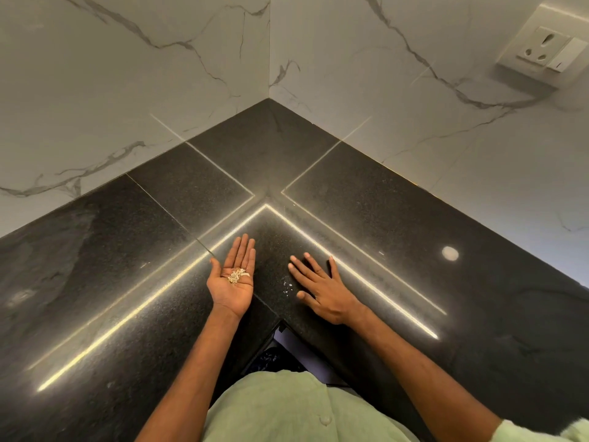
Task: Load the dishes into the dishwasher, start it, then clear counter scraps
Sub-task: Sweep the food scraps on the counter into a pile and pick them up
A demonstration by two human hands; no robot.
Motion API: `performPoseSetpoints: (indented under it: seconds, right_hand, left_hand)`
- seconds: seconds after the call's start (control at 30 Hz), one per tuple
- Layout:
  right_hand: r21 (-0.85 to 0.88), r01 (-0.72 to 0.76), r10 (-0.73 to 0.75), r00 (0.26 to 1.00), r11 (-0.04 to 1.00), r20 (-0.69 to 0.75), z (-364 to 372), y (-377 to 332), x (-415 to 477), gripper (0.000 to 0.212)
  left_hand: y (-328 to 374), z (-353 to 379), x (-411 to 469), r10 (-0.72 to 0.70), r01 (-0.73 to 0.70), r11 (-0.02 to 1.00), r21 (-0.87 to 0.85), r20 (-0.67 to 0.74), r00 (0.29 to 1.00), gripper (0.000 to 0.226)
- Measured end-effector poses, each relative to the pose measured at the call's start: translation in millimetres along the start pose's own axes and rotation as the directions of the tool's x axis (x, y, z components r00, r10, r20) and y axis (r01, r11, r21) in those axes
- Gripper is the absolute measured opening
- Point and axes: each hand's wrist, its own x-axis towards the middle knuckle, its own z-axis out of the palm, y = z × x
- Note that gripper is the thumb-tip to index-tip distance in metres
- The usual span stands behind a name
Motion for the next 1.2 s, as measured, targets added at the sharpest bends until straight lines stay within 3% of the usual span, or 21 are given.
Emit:
performPoseSetpoints:
  seconds: [0.13,0.27,0.43,0.57,0.73,0.8,0.83,0.87,0.9,0.93,0.97,1.0,1.07,1.13,1.2]
  right_hand:
    - [-0.064,0.080,-0.080,0.997,0.995,0.004,6,-1,-10,0.060]
    - [-0.109,0.067,-0.070,0.997,0.992,-0.016,8,-7,-12,0.061]
    - [-0.363,0.027,-0.069,0.992,0.931,-0.104,17,-27,-13,0.078]
    - [-0.459,-0.039,-0.031,0.989,0.888,-0.145,29,-59,-9,0.090]
    - [-0.523,-0.062,0.001,0.993,0.850,-0.115,44,-79,-11,0.062]
    - [-0.418,-0.081,-0.015,0.975,0.905,-0.221,39,-78,-14,0.053]
    - [-0.275,-0.121,0.025,0.944,0.954,-0.330,35,-76,-14,0.047]
    - [-0.015,-0.169,0.147,0.893,0.985,-0.426,27,-76,-11,0.037]
    - [0.285,-0.178,0.299,0.830,0.942,-0.471,15,-77,-5,0.026]
    - [0.536,-0.136,0.429,0.771,0.833,-0.471,1,-79,4,0.015]
    - [0.649,-0.068,0.473,0.742,0.758,-0.475,-12,-82,13,0.009]
    - [0.615,-0.017,0.425,0.739,0.788,-0.524,-24,-85,24,0.007]
    - [0.328,0.071,0.152,0.781,0.942,-0.606,-39,-91,40,0.006]
    - [-0.019,0.088,-0.086,0.869,0.996,-0.488,-47,-101,47,0.017]
    - [-0.153,0.074,-0.121,0.936,0.985,-0.332,-47,-103,47,0.031]
  left_hand:
    - [0,-2,-3,0.004,-0.004,1.000,0.004,-0.001,1.000,0.066]
    - [-3,-4,-5,0.001,-0.001,1.000,0.010,-0.019,1.000,0.068]
    - [-8,-7,-8,0.007,-0.007,1.000,-0.009,-0.045,0.999,0.067]
    - [-9,-13,-11,0.017,-0.018,1.000,-0.021,-0.056,0.998,0.068]
    - [-12,-17,-13,0.013,-0.014,1.000,-0.025,-0.047,0.999,0.070]
    - [-11,-18,-14,0.016,-0.017,1.000,-0.026,-0.052,0.999,0.071]
    - [-12,-18,-15,0.019,-0.020,1.000,-0.023,-0.055,0.998,0.071]
    - [-13,-18,-15,0.021,-0.022,1.000,-0.015,-0.061,0.998,0.071]
    - [-15,-18,-17,0.016,-0.017,1.000,-0.015,-0.060,0.998,0.071]
    - [-17,-17,-17,0.011,-0.011,1.000,-0.011,-0.068,0.998,0.071]
    - [-20,-15,-19,0.001,-0.002,1.000,-0.010,-0.069,0.998,0.071]
    - [-23,-14,-20,-0.012,0.012,1.000,-0.004,-0.064,0.998,0.071]
    - [-30,-7,-24,-0.044,0.046,0.999,0.023,-0.055,0.998,0.070]
    - [-33,-1,-27,-0.071,0.074,0.996,0.058,-0.049,0.996,0.061]
    - [-32,1,-28,-0.091,0.093,0.994,0.059,-0.033,0.995,0.059]
